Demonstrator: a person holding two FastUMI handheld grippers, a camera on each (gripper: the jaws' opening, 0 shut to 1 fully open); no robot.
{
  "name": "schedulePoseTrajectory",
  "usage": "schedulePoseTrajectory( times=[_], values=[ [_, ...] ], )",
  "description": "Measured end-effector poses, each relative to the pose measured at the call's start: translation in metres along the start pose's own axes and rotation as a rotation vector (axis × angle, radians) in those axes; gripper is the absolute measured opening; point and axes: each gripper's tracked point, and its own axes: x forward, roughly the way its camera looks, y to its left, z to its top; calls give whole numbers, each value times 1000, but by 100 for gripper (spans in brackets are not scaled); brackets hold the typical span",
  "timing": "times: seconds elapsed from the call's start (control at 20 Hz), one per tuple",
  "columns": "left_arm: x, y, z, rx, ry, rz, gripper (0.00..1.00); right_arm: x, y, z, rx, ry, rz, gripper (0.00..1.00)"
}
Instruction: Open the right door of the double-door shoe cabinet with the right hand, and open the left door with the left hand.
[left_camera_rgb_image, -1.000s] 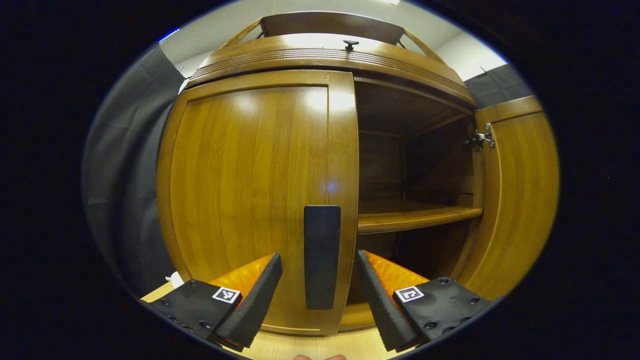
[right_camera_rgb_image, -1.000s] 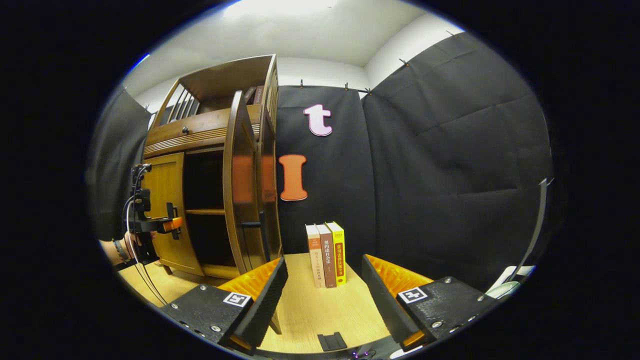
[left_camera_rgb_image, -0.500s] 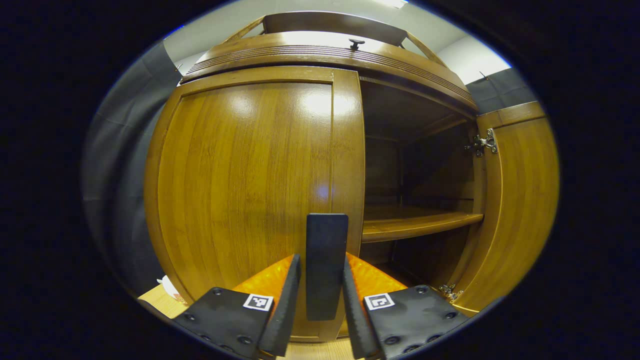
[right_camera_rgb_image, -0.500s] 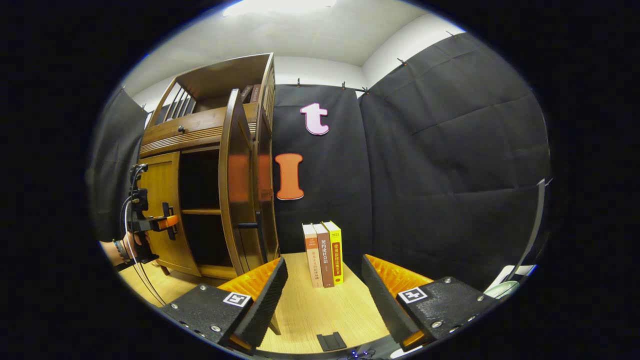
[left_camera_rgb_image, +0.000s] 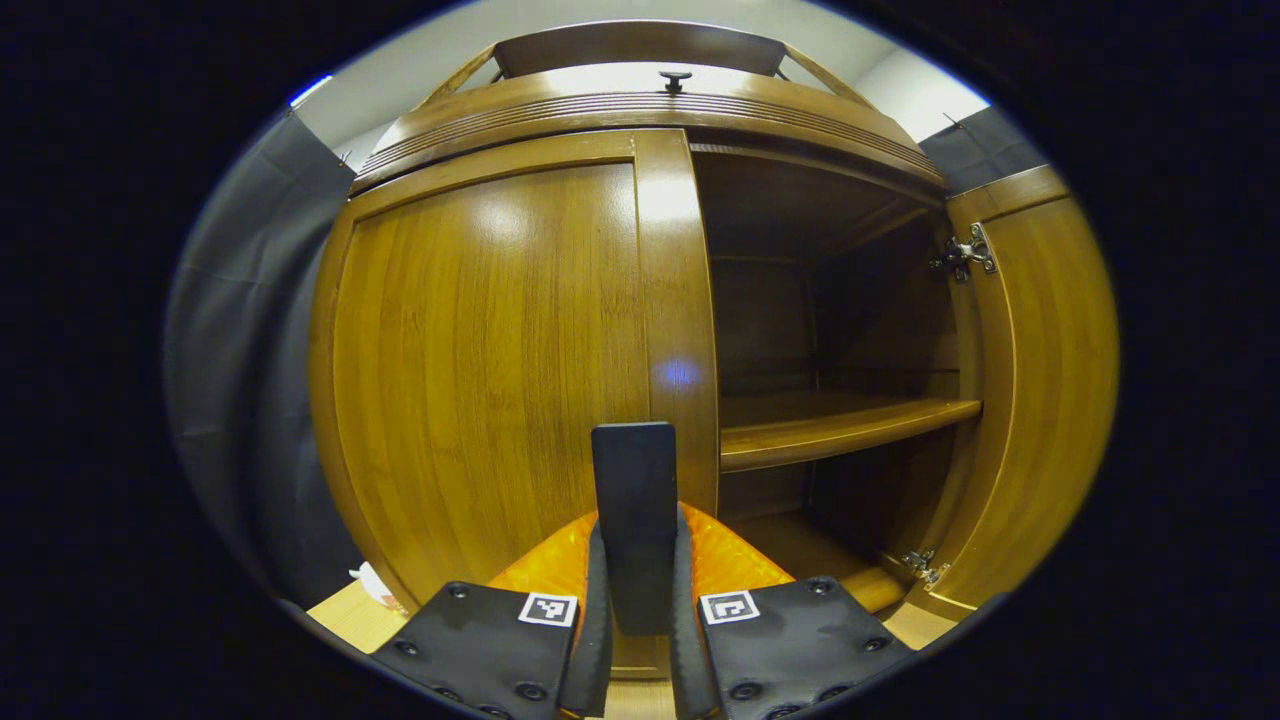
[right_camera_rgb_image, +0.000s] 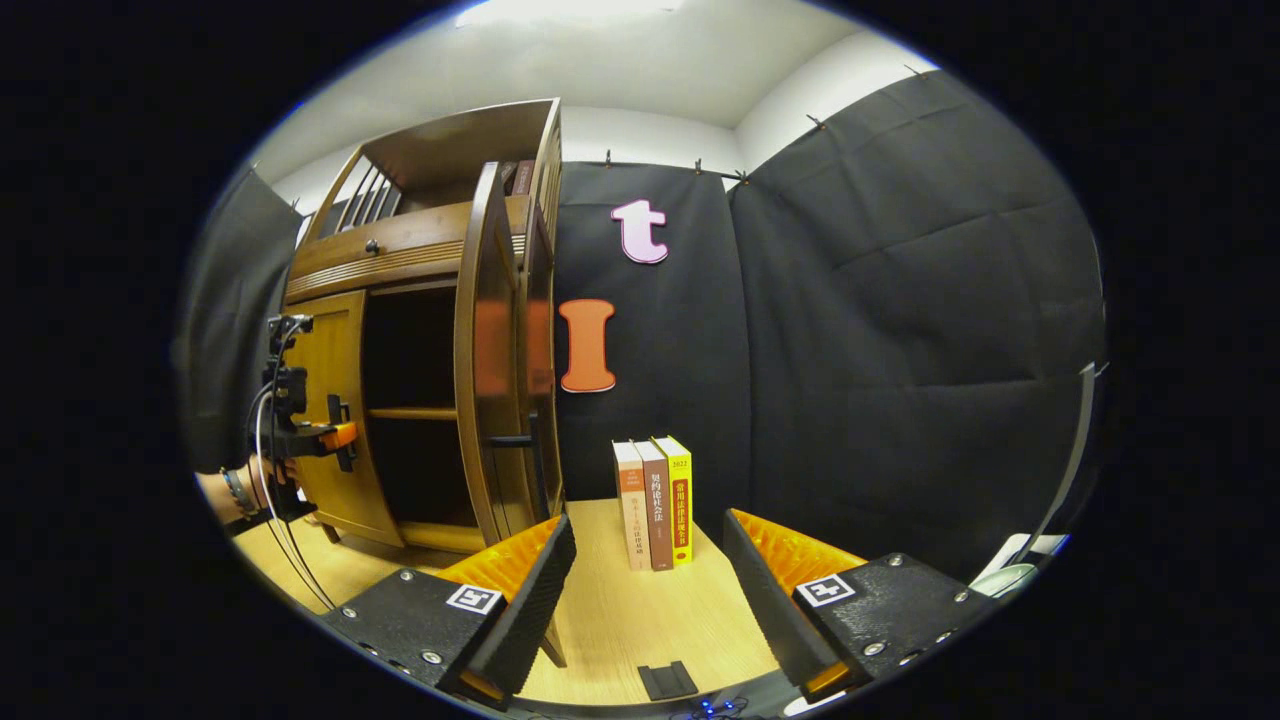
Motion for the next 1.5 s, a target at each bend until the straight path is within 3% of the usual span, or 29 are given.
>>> schedulePoseTrajectory(
  times=[0.1,0.15,0.2,0.25,0.35,0.4,0.45,0.5,0.55,0.8,0.85,0.9,1.1,1.2,1.25,1.3,1.35,1.4,1.45,1.5],
  values=[
    [-16,3,1,-9,8,15,31,-3,5,-2,2,14,12,92],
    [-26,5,2,-6,6,31,30,-4,8,-1,6,16,17,98],
    [-37,8,2,7,1,47,32,-5,9,0,9,13,17,98],
    [-48,11,3,12,0,62,29,-5,11,0,14,11,14,92],
    [-72,21,4,24,6,85,30,-4,20,-1,35,15,23,92],
    [-84,26,4,31,9,89,31,-6,24,0,43,19,30,98],
    [-95,31,5,32,14,89,31,-7,27,0,43,23,34,98],
    [-104,36,4,27,18,89,31,-7,30,0,38,26,37,92],
    [-114,42,4,20,24,89,31,-7,33,2,34,27,40,92],
    [-168,92,7,36,24,186,29,-9,49,8,41,6,50,92],
    [-176,104,9,40,19,211,27,-8,52,8,40,4,52,98],
    [-184,115,9,46,18,235,24,-8,56,8,36,4,56,98],
    [-213,166,8,54,12,275,17,-7,72,11,15,9,68,98],
    [-215,192,8,48,16,267,14,-10,83,14,11,2,76,98],
    [-217,199,9,20,10,233,0,-10,90,15,10,-4,81,98],
    [-218,209,4,-12,13,211,8,-11,97,17,10,-8,85,98],
    [-219,218,3,-35,13,181,8,-11,103,17,8,-9,86,98],
    [-219,223,5,-34,8,157,17,-14,108,17,4,-9,85,98],
    [-220,225,4,-22,6,128,8,-14,113,18,0,-11,82,98],
    [-219,227,5,-7,-5,98,8,-15,119,18,0,-12,82,92]
  ],
)
